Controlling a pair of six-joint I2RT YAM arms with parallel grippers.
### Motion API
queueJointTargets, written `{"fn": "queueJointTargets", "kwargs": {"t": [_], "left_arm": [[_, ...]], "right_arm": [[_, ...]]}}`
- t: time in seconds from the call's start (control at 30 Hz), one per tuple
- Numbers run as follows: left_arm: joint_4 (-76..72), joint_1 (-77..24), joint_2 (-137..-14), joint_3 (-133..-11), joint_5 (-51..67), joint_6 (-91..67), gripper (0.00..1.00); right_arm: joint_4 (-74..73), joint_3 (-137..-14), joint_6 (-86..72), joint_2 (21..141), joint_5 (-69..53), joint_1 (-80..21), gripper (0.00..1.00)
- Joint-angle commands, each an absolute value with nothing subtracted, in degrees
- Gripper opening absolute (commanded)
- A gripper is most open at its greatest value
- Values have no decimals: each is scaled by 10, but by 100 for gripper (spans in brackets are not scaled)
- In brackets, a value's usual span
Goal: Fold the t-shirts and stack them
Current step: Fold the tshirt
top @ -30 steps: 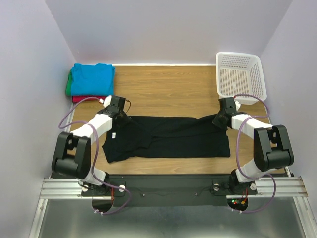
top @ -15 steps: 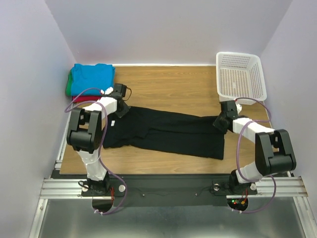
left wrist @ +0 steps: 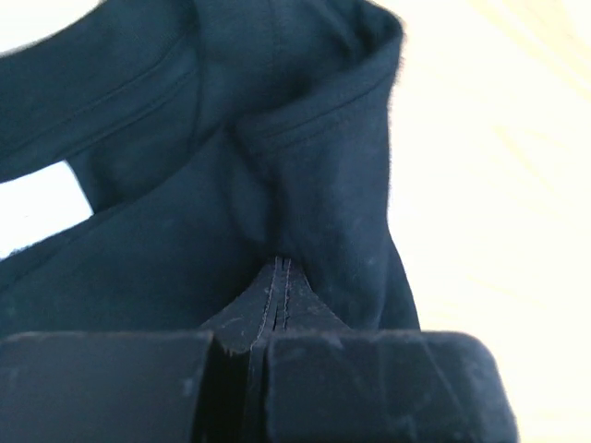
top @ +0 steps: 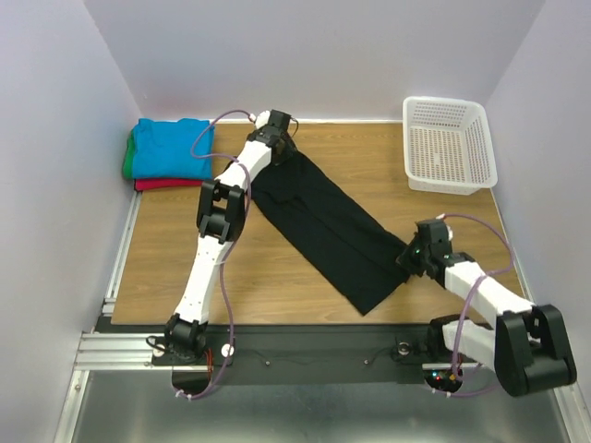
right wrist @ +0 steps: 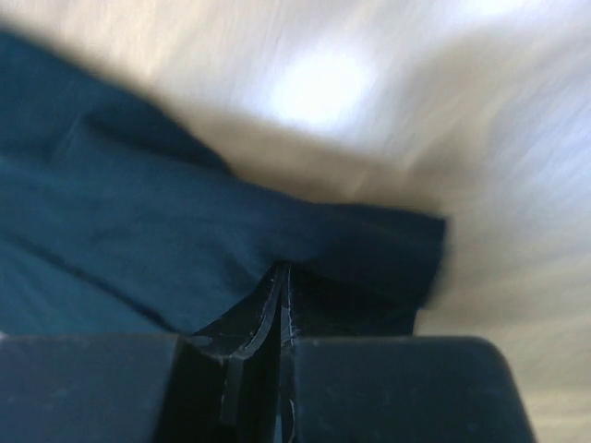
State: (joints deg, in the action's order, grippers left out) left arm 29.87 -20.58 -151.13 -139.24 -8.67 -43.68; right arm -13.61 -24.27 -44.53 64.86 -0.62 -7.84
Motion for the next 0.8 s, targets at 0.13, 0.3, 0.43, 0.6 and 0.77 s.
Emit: {"fn": "queueJointTargets", "kwargs": {"t": [0.13,0.3,0.43,0.6,0.77], "left_arm": [[168,-224,-1540,-1433,14,-497,0],[70,-233,-1559,-1424,36,-558,0],[24,-236,-1602,-1452,34,-610,0],[3,-233,-1618,-1458,19,-633,0],[-12,-233,-1607,-1458,4,-624,0]], "right_arm": [[-236,-171,-590,591,-76,-286,5],[-235,-156,-699,549,-71,-431,5],[-215,-162,-735,600,-62,-517,5],[-178,-216,-756,705,-43,-631,3],[-177,-271,-715,706,-4,-659,3]]}}
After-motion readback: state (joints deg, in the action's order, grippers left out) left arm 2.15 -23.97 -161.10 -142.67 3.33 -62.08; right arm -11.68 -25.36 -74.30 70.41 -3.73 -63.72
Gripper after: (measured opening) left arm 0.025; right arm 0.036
